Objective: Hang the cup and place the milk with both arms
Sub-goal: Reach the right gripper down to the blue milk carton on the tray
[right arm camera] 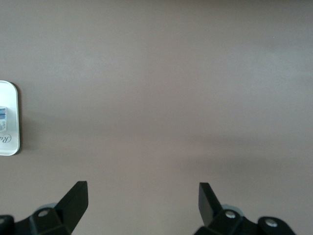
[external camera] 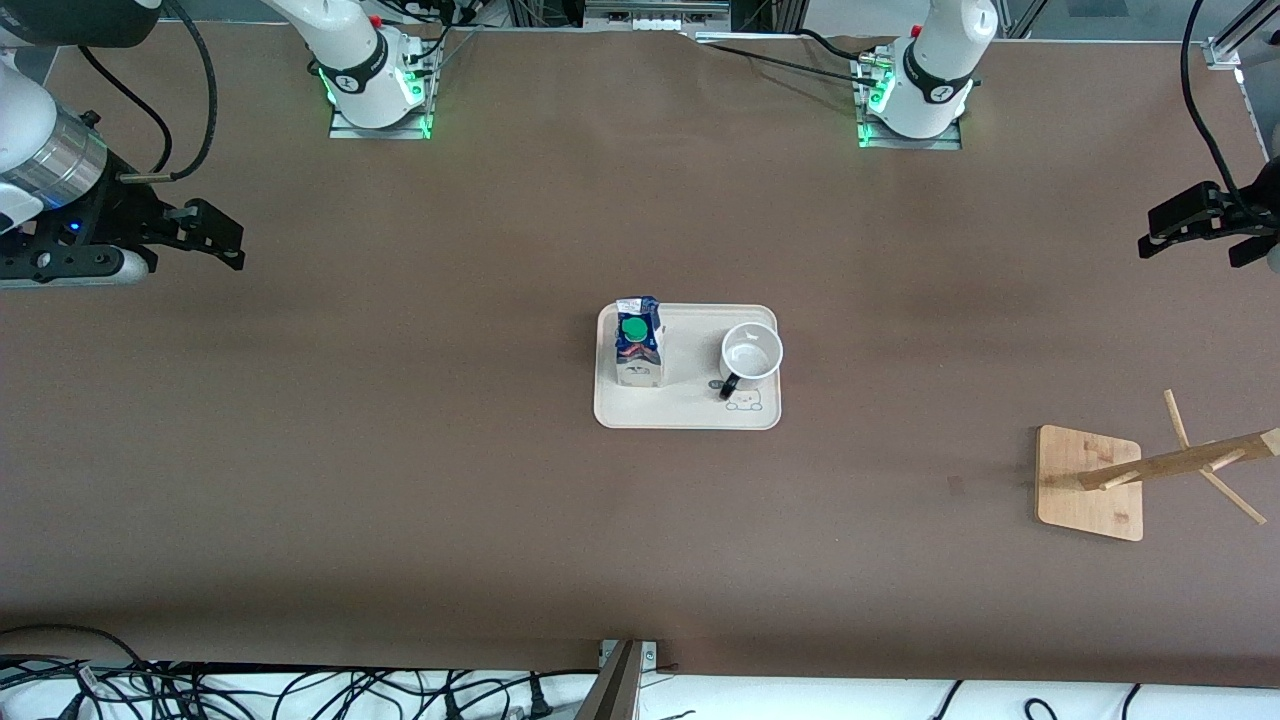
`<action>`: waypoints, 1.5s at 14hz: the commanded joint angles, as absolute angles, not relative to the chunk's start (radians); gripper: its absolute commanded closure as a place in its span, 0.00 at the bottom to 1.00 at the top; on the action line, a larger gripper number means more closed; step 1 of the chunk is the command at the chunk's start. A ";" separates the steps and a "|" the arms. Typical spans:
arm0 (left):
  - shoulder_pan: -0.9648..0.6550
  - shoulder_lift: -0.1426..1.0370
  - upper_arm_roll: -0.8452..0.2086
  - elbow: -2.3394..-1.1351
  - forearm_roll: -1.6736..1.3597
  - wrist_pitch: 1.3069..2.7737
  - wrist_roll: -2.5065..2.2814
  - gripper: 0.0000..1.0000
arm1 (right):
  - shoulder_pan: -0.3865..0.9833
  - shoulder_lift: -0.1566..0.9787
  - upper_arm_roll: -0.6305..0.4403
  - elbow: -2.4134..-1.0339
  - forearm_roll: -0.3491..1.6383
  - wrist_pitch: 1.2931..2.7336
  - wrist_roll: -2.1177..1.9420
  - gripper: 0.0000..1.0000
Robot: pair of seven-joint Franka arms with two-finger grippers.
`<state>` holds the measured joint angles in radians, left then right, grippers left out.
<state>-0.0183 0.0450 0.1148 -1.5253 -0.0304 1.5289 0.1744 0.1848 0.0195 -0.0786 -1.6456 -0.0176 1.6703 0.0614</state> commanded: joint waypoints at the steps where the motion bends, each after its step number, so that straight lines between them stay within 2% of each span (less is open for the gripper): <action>1: -0.008 0.038 0.112 -1.532 -0.018 1.520 0.192 0.00 | 0.183 0.028 -0.075 -1.629 -0.008 1.660 0.072 0.00; 8: -0.009 0.038 0.112 -1.531 -0.018 1.522 0.190 0.00 | 0.186 0.071 -0.072 -1.594 0.008 1.651 0.052 0.00; 11: -0.009 0.038 0.112 -1.531 -0.018 1.523 0.190 0.00 | 0.244 0.116 -0.071 -1.595 0.005 1.644 0.022 0.00; 13: -0.009 0.038 0.112 -1.532 -0.018 1.522 0.189 0.00 | 0.328 0.136 -0.071 -1.595 0.050 1.655 0.154 0.00; 16: -0.009 0.051 0.110 -1.531 -0.008 1.523 0.190 0.00 | 0.450 0.271 -0.054 -1.479 0.149 1.670 0.429 0.00; 19: -0.009 0.058 0.110 -1.529 -0.018 1.558 0.199 0.00 | 0.590 0.412 -0.049 -1.347 0.160 1.776 0.700 0.00; 21: -0.011 0.058 0.109 -1.529 -0.021 1.559 0.202 0.00 | 0.665 0.486 -0.049 -1.306 0.160 1.862 0.834 0.00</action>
<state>-0.0125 0.0615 0.1144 -1.5269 -0.0300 1.5482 0.1811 0.6142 0.3919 -0.0408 -1.4045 0.1461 1.8301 0.7256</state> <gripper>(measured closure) 0.000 0.000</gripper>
